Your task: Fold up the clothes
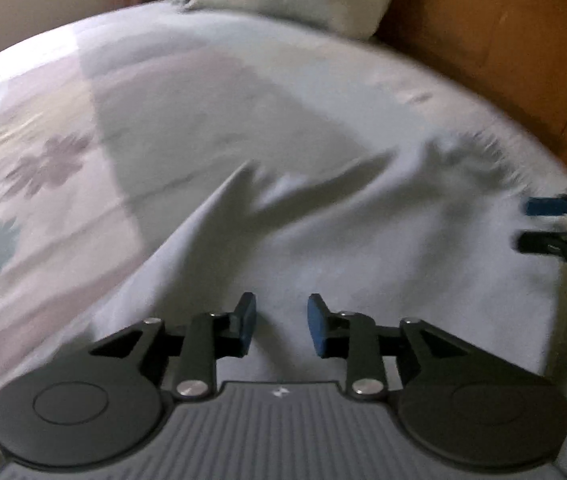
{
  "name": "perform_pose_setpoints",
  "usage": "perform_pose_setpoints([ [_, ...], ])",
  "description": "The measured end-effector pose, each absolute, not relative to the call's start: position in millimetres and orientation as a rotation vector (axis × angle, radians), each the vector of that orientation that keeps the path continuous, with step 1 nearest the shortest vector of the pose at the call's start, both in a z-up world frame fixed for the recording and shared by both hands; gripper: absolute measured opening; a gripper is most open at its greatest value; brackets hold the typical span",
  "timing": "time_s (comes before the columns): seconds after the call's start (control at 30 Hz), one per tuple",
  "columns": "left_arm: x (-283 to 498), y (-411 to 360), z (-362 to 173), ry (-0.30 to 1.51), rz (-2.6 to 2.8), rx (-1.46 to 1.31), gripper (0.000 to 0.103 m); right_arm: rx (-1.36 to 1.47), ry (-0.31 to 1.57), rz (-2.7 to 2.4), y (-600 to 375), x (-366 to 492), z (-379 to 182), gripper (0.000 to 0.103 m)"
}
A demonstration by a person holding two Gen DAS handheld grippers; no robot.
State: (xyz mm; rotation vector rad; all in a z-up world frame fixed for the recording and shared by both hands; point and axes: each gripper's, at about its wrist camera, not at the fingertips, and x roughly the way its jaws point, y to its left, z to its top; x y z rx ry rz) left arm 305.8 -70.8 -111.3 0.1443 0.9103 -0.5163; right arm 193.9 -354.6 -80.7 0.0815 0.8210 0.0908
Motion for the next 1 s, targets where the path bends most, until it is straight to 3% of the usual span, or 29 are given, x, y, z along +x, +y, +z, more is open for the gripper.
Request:
perform_pose_setpoints([
  [0.13,285.4,-71.5,-92.0,0.871,-0.474,0.177,0.032,0.108,0.769,0.096,-346.1,175.7,-67.7,0.090],
  [0.2,268.3,-74.1,-84.5,0.838,-0.514,0.190,0.047,0.105,0.746,0.133,-335.8,172.1,-63.5,0.094],
  [0.23,260.3,-75.7,-82.3,0.829,-0.531,0.193,0.050,0.094,0.747,0.148,-329.8,172.0,-64.7,0.094],
  [0.4,244.4,-70.6,-108.8,0.943,-0.468,0.146,0.049,0.010,0.804,0.150,-311.2,166.4,-87.0,0.095],
  [0.57,246.7,-62.4,-103.5,0.954,-0.444,0.047,0.049,-0.047,0.783,0.173,-306.4,152.8,-92.5,0.103],
  [0.8,283.9,-126.9,-71.2,0.906,-0.641,-0.039,0.053,-0.073,0.765,0.169,-302.8,150.4,-96.4,0.103],
  [1.0,336.0,-186.6,-102.4,0.969,-0.724,-0.128,0.053,-0.074,0.749,0.174,-303.4,148.0,-98.0,0.103],
])
